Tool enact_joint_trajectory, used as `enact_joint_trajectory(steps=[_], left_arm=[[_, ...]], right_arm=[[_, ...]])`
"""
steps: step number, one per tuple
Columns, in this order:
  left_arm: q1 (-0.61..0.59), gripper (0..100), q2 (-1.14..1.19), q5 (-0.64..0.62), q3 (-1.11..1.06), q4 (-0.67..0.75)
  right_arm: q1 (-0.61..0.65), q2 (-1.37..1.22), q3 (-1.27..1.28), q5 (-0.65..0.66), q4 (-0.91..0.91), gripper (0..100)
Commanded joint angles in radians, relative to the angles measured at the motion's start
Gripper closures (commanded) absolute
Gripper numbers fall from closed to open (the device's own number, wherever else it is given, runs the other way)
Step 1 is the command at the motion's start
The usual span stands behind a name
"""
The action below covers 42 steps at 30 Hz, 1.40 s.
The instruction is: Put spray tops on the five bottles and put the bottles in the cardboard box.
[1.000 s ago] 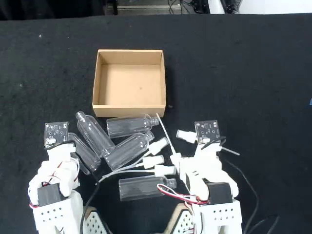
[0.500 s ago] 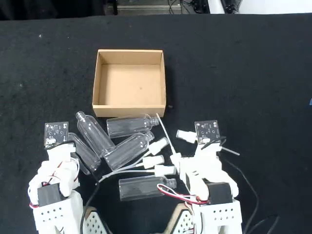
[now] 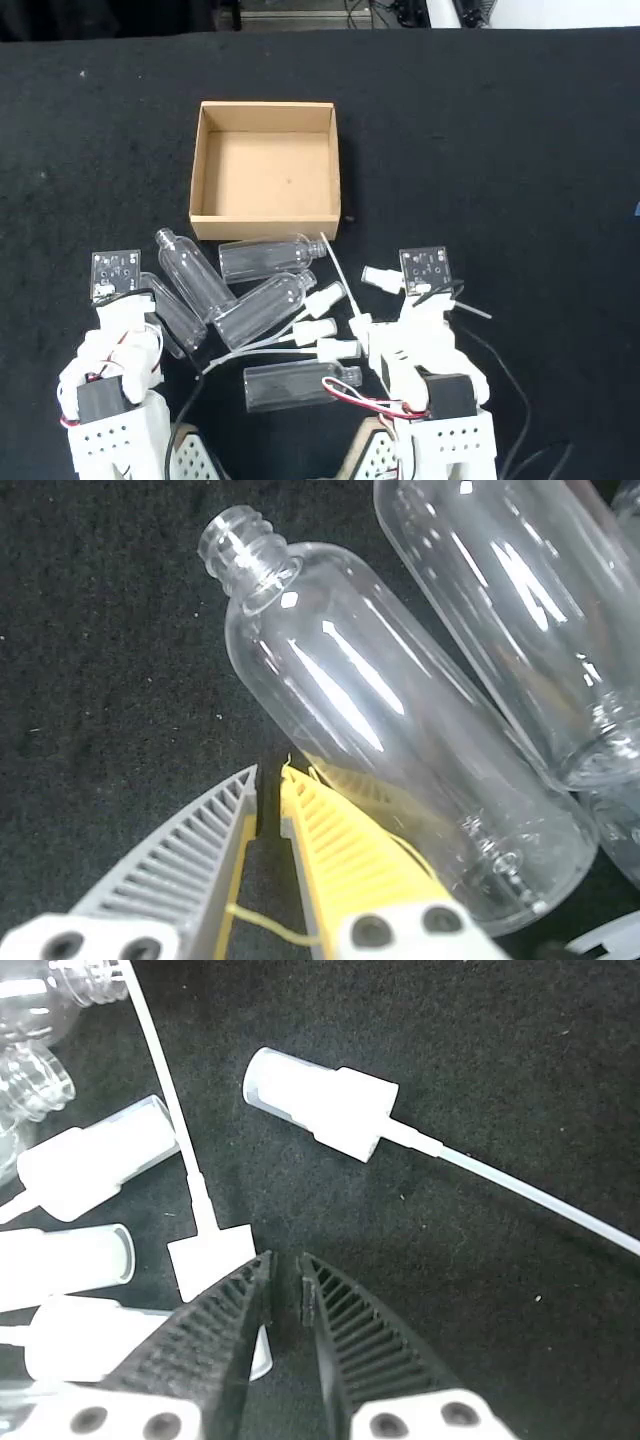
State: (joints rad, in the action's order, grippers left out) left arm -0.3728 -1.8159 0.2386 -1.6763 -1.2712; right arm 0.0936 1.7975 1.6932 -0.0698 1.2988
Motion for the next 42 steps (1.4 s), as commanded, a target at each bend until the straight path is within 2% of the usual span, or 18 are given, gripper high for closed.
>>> enact_joint_trajectory(steps=[1, 7, 9, 13, 15, 19, 22, 25, 29, 35, 39, 42], left_arm=[[0.005, 97, -0.009, -0.003, -0.024, -0.005], [-0.004, 97, -0.009, 0.028, -0.024, 0.037], [-0.044, 97, -0.008, 0.123, -0.024, 0.075], [-0.209, 97, -0.008, 0.324, 0.056, 0.089], [-0.268, 97, -0.008, 0.310, 0.117, 0.086], [-0.311, 97, -0.008, 0.278, 0.237, 0.080], [-0.323, 97, -0.006, 0.278, 0.297, 0.080], [-0.323, 90, -0.006, 0.275, 0.341, 0.072], [-0.317, 78, -0.005, 0.273, 0.400, -0.014], [-0.317, 80, 0.072, 0.275, 0.489, -0.083], [-0.314, 80, 0.305, 0.275, 0.570, -0.083], [-0.298, 80, 0.535, 0.267, 0.664, -0.097]], right_arm=[[0.014, 0.096, -0.010, 0.005, 0.006, 98.7], [0.014, 0.096, -0.010, 0.005, 0.003, 98.7], [0.014, 0.096, -0.012, 0.006, -0.051, 98.6], [0.006, 0.096, -0.013, 0.021, -0.193, 98.6], [0.006, 0.096, -0.018, 0.123, -0.253, 98.6], [0.005, 0.094, -0.018, 0.446, -0.336, 98.6], [0.005, 0.094, -0.044, 0.583, -0.334, 98.6], [0.002, 0.091, -0.111, 0.552, -0.324, 98.6], [-0.031, 0.088, -0.289, 0.508, -0.232, 98.6], [-0.032, 0.067, -0.470, 0.499, -0.158, 98.6], [-0.031, -0.071, -0.501, 0.459, -0.184, 98.0], [-0.034, -0.225, -0.515, 0.433, -0.249, 90.0]])
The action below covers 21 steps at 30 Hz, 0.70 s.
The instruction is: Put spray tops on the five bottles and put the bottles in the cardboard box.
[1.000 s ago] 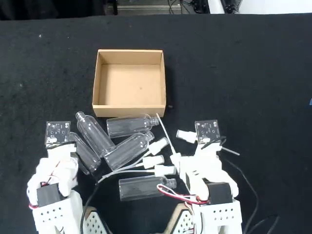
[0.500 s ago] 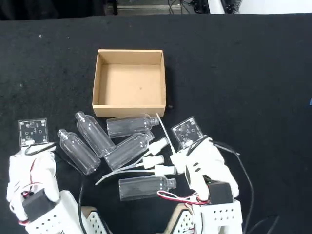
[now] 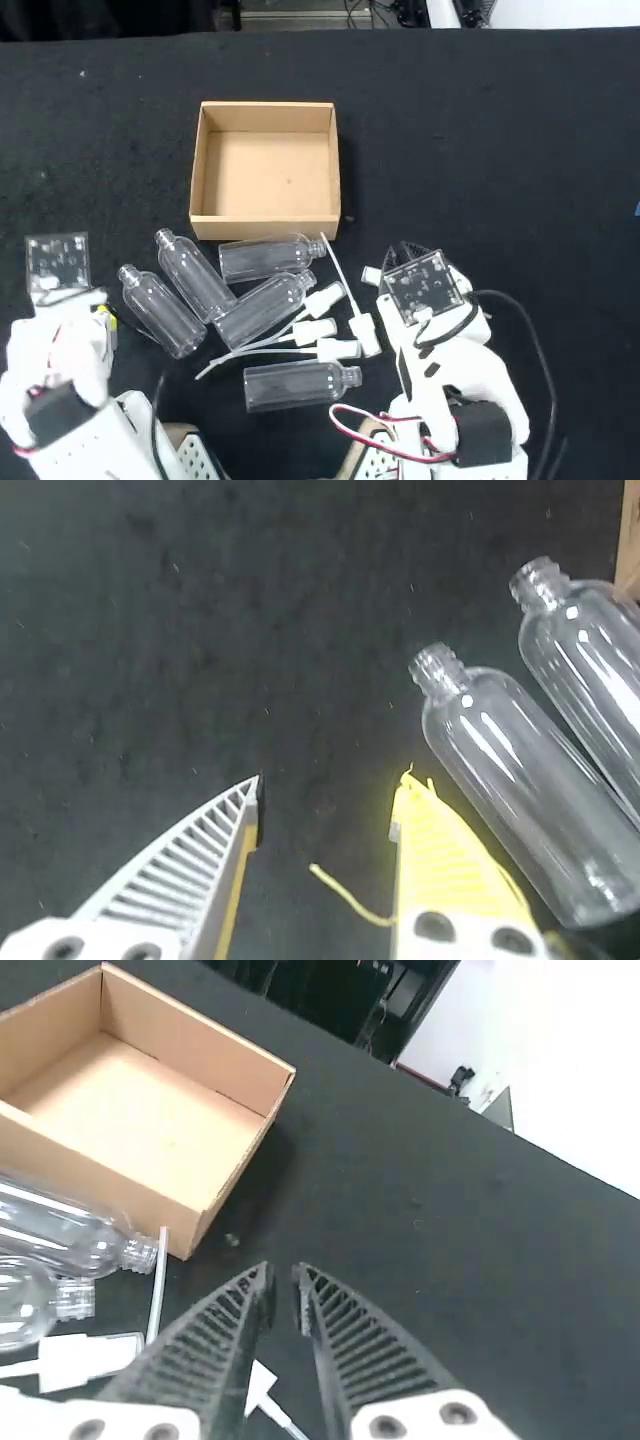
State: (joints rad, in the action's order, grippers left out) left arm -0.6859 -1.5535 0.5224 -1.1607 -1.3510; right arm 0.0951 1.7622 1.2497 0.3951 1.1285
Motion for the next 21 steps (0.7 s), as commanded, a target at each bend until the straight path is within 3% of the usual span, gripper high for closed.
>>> enact_joint_trajectory(steps=[1, 8, 11, 16, 21], left_arm=[[0.024, 80, 0.348, -0.037, 0.182, -0.032], [0.127, 67, 0.778, -0.272, 0.423, -0.161], [0.182, 66, 0.910, -0.358, 0.499, -0.183], [0.229, 66, 1.083, -0.454, 0.533, -0.130], [0.226, 66, 1.181, -0.516, 0.530, -0.032]], right_arm=[[-0.034, -0.245, -0.079, -0.046, -0.098, 86.9], [-0.038, -0.536, -0.050, -0.110, -0.267, 82.9], [-0.035, -0.570, 0.021, -0.127, -0.348, 82.9], [-0.037, -0.558, 0.156, -0.123, -0.463, 82.9], [-0.032, -0.489, 0.211, -0.123, -0.470, 82.9]])
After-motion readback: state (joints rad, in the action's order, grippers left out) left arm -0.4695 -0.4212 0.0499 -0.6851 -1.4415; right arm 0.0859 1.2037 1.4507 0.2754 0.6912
